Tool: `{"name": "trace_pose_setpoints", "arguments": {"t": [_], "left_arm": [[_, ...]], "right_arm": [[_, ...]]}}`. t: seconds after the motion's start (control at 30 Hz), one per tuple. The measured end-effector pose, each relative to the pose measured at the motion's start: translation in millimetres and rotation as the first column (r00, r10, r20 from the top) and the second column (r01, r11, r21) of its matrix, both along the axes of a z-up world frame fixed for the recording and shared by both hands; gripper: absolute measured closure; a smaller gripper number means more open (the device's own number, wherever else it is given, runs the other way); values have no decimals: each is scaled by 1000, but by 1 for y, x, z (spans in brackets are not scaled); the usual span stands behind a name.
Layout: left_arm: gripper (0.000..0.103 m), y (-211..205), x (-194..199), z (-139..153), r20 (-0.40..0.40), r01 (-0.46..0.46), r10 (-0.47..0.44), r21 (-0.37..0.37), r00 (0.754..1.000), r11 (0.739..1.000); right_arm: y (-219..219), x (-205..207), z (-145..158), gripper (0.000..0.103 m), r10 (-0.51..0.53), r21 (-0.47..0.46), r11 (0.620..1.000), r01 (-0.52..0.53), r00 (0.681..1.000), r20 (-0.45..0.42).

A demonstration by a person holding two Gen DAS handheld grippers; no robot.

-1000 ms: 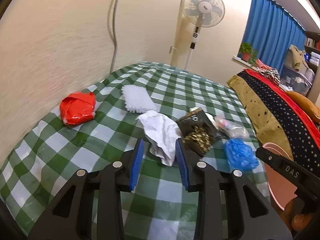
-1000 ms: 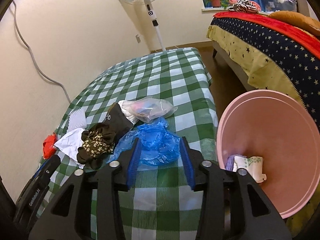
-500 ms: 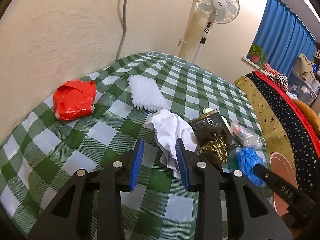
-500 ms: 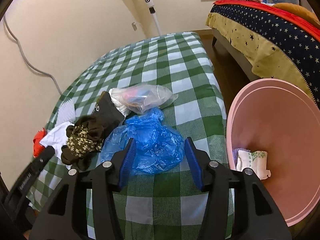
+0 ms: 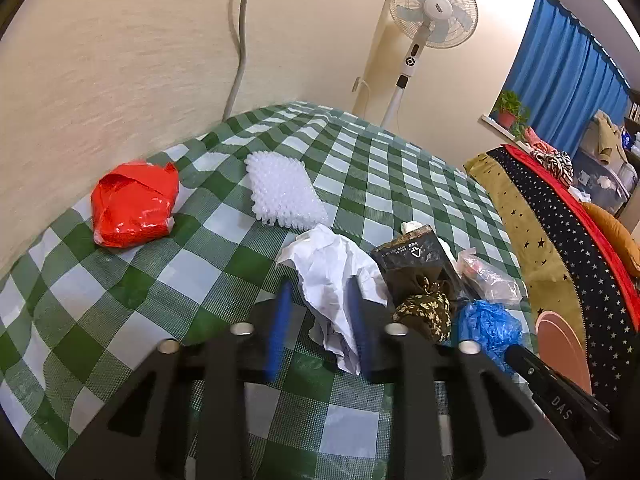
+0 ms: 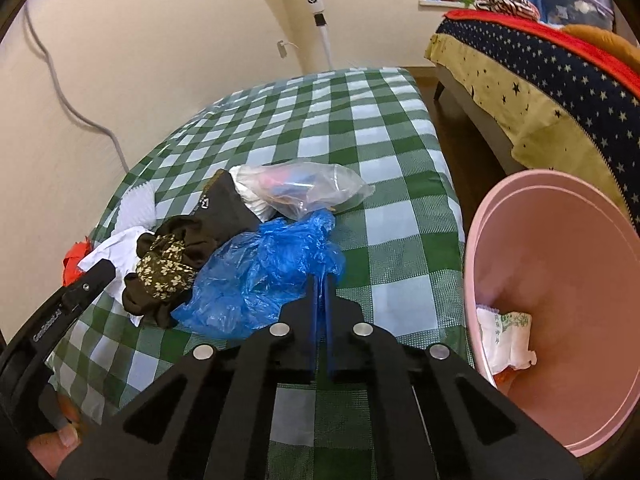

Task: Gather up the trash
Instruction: 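Grasp the white paper strip with the left gripper, then carry the blue bag and white paper with both grippers toward the pink bin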

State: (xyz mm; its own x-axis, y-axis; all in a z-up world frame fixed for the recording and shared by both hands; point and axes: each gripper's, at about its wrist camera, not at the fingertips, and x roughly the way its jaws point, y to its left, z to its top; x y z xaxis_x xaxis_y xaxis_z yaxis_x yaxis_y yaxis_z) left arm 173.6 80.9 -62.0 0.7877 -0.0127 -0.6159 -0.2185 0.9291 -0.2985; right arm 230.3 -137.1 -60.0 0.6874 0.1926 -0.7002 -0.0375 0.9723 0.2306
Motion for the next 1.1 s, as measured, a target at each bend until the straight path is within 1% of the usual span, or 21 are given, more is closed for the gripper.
{"name": "trace_pose_setpoints", "arguments": {"t": [0.03,0.1,0.13,0.17,0.27,0.5,0.6,0.77,0.93,1.1], "left_arm": [[82,1,0,0,0,-3,3,-3,1000,1000],[93,1,0,0,2,-7,7,-4,1000,1000],[94,1,-1,0,3,-7,7,-3,1000,1000],[97,1,-1,0,3,-7,7,-1,1000,1000],[101,-1,-2,3,8,-1,1,20,1000,1000],[102,0,-15,20,43,4,-6,54,999,999],[102,-2,-26,29,64,9,-14,81,998,997],[102,-5,-41,40,86,22,-31,102,996,995],[102,-12,-57,54,119,45,-60,124,991,991],[102,-27,-68,62,138,83,-105,154,985,985]], "right_arm": [[1,-1,2,101,4,-3,1000,-4,1000,6],[3,-4,4,101,8,-2,1000,-8,1000,13],[3,-5,5,101,9,-3,1000,-9,1000,16],[3,-6,6,101,12,-4,1000,-12,1000,20],[5,-12,13,101,18,-8,1000,-18,999,44],[5,-28,30,101,21,-14,1000,-20,995,94],[5,-37,39,101,20,-31,999,-16,993,120],[3,-53,53,101,17,-58,998,-8,988,156],[-3,-68,63,101,2,-77,997,12,983,182],[-10,-81,71,101,-15,-88,996,33,979,202]]}}
